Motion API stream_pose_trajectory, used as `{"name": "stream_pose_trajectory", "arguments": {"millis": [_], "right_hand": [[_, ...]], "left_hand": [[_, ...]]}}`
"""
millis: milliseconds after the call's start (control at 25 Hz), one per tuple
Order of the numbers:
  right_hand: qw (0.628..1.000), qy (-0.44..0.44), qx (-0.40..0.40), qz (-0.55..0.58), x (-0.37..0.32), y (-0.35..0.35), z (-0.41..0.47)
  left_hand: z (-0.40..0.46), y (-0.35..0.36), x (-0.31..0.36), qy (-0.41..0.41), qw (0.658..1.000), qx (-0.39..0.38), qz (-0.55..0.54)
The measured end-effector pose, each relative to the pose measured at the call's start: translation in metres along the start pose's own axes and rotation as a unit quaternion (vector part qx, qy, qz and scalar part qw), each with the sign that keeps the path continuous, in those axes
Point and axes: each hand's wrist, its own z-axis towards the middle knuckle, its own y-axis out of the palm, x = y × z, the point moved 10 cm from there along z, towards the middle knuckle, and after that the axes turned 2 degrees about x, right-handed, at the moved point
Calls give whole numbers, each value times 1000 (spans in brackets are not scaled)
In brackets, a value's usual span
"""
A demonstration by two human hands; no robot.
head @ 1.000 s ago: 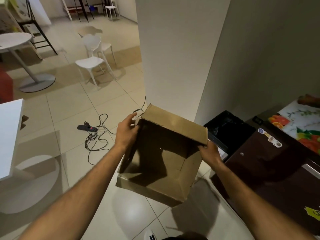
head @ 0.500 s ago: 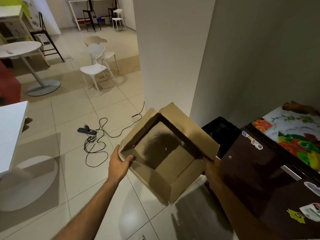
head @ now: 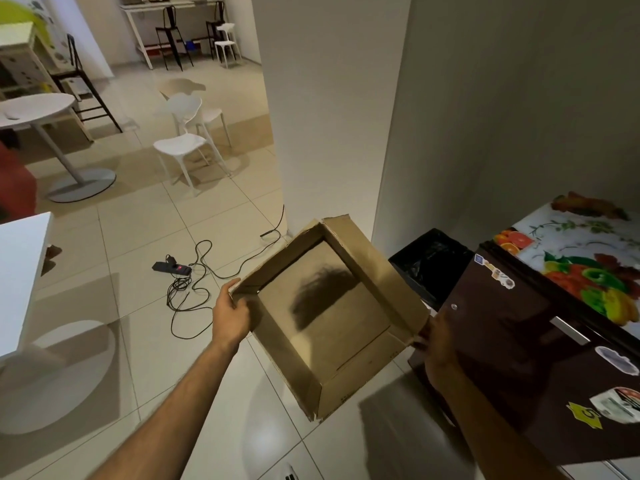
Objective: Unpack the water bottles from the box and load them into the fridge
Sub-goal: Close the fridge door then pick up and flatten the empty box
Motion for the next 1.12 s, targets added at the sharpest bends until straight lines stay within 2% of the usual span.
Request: {"name": "stream_pose_trajectory", "arguments": {"millis": [80,200,320,440,560,680,840,1000,1120], "right_hand": [[999,22,-14,-36,-7,3,8],[991,40,-76,-106,-19,26,2],[972,10,-144,-187,-26,48,3],[944,-55,-179,-271,-34,71,4],[966,-32,-154,-207,-48,97,-9],[987,-16,-106,-119,-52,111,-10],[995,-11,-70,-67,-59,114,-12],[997,-59,-22,35,-91,117,-17],[995,-82,42,31,-110,112,-14]], "left_hand": [[3,2,2,-10,999,-18,-28],[3,4,15,-4,998,-37,-50],[4,-6,29,7,998,-28,-53],[1,-4,47,39,997,-52,-28],[-4,12,59,95,992,-74,33],[-8,21,63,136,985,-63,83],[-18,29,74,166,975,-77,126],[-50,56,86,242,945,-178,130],[-68,72,81,230,936,-241,111]]}}
